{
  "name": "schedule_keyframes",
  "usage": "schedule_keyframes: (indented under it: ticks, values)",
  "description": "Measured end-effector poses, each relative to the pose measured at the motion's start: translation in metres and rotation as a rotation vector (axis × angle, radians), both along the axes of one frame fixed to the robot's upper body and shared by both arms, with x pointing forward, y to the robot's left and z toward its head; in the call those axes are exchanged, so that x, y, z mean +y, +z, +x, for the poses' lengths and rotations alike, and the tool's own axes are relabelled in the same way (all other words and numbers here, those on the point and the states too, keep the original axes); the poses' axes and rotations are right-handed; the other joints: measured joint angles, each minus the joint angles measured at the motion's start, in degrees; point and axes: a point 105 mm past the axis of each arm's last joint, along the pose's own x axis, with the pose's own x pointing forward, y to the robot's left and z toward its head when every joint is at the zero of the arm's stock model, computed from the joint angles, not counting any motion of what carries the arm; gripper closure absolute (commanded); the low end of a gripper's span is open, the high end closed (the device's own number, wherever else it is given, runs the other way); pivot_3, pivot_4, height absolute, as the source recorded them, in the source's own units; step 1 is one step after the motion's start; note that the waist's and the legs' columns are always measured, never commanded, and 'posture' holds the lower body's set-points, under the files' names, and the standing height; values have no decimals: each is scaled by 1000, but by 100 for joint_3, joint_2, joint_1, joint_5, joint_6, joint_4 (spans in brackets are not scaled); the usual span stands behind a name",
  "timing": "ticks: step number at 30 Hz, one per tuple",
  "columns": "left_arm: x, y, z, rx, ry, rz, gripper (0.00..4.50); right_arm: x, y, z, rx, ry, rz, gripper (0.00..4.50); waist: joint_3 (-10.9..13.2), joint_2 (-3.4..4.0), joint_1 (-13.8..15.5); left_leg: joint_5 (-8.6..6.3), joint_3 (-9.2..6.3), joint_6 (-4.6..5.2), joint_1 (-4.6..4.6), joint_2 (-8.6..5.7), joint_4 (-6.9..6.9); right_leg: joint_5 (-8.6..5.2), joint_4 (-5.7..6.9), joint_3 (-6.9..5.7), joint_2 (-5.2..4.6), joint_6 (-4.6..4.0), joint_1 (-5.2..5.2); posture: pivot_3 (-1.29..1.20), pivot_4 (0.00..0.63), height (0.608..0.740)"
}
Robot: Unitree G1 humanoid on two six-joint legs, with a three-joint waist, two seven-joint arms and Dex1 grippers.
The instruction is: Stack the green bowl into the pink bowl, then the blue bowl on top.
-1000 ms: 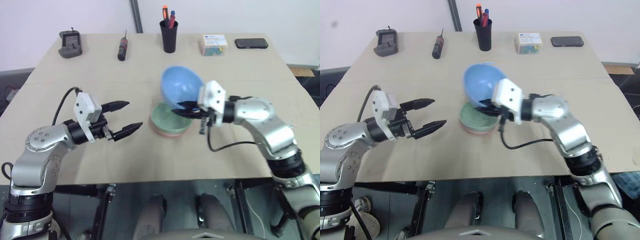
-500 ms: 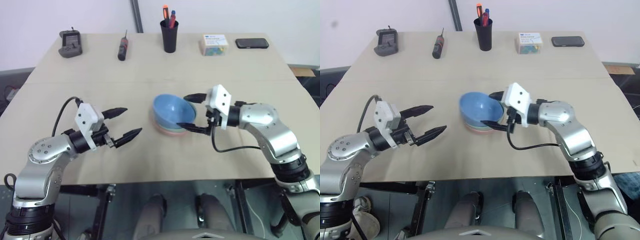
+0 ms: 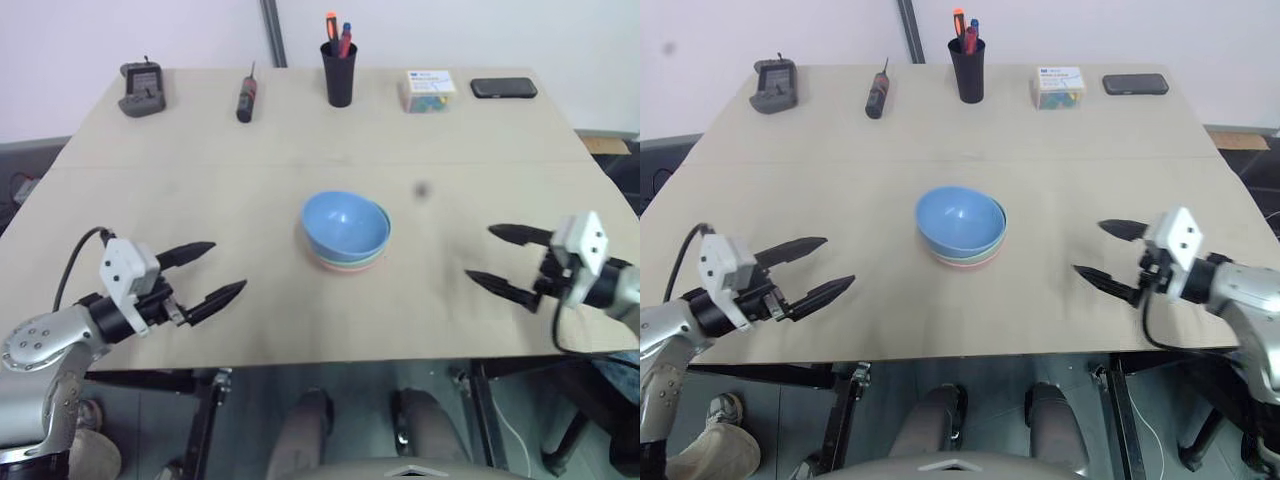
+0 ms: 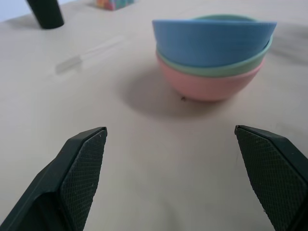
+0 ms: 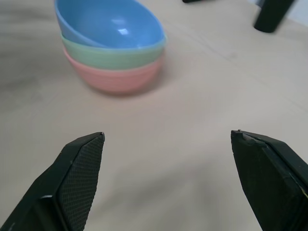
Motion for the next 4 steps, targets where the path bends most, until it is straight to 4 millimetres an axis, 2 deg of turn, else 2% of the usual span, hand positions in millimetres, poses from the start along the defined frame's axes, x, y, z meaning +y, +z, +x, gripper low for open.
schedule_keyframes:
  ticks: [4]
  values:
    - [-1,-1,-2,4,-18,-2,0,-8,7,-7,-5,2,12,93,-1,-2,-7,0,8,0,3,8,4,-3,-4,3,2,-18,4,0,150,740]
